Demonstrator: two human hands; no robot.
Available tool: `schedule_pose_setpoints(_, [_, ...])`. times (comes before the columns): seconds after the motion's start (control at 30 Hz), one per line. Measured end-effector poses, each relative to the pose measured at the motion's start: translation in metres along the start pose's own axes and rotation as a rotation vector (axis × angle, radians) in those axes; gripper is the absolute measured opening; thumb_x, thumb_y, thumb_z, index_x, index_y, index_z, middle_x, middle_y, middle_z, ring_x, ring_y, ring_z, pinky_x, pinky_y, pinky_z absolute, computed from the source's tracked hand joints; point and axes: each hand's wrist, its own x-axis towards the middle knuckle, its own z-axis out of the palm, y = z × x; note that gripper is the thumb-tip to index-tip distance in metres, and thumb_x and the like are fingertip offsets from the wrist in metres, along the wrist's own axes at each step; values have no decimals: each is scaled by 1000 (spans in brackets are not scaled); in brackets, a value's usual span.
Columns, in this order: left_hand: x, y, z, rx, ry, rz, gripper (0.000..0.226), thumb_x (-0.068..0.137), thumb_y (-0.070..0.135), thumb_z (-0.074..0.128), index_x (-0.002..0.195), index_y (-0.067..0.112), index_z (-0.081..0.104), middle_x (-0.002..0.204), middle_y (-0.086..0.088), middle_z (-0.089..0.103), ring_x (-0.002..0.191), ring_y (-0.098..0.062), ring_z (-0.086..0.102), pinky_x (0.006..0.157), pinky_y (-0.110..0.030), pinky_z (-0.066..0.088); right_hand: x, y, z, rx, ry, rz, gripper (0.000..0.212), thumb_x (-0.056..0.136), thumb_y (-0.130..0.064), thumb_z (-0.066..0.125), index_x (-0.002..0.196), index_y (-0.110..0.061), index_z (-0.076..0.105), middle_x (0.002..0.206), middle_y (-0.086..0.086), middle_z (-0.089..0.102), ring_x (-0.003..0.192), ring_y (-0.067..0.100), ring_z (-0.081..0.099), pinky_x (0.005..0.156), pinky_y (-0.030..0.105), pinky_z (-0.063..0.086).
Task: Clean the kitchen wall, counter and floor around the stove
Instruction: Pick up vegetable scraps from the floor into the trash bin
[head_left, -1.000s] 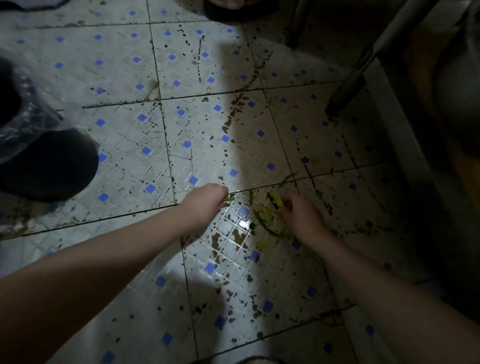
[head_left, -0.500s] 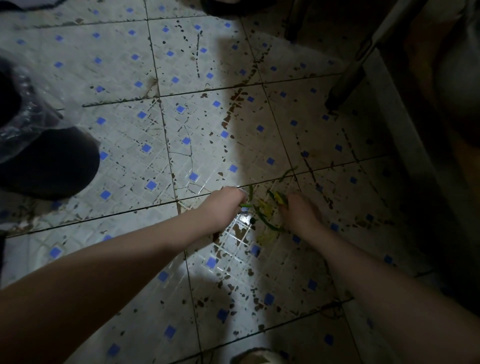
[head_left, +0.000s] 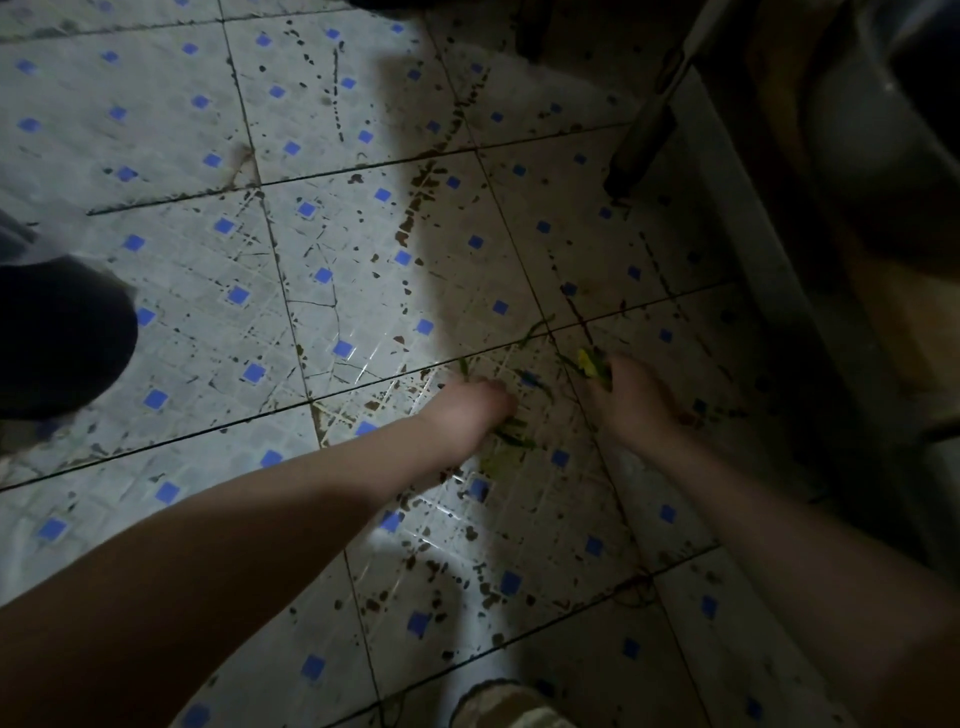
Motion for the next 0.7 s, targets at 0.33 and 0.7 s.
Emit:
schedule_pose_setpoints(0.33, [14, 3, 18, 220, -119, 31, 30, 95, 11, 47, 125, 10, 53, 137, -14, 40, 118, -32, 44, 88, -41, 42, -5, 20, -6, -10, -28, 35, 34, 96, -25, 48, 129, -15, 50, 122, 10, 58, 107, 27, 56, 86, 34, 45])
schedule_pose_setpoints(0.7, [5, -5, 4, 390, 60, 42, 26, 95, 8, 42, 118, 6, 52, 125, -15, 48, 106, -31, 50, 87, -39, 40, -8, 13, -8, 5, -47, 32, 27, 95, -23, 50, 120, -13, 53, 112, 11, 60, 100, 28, 58, 82, 33, 46])
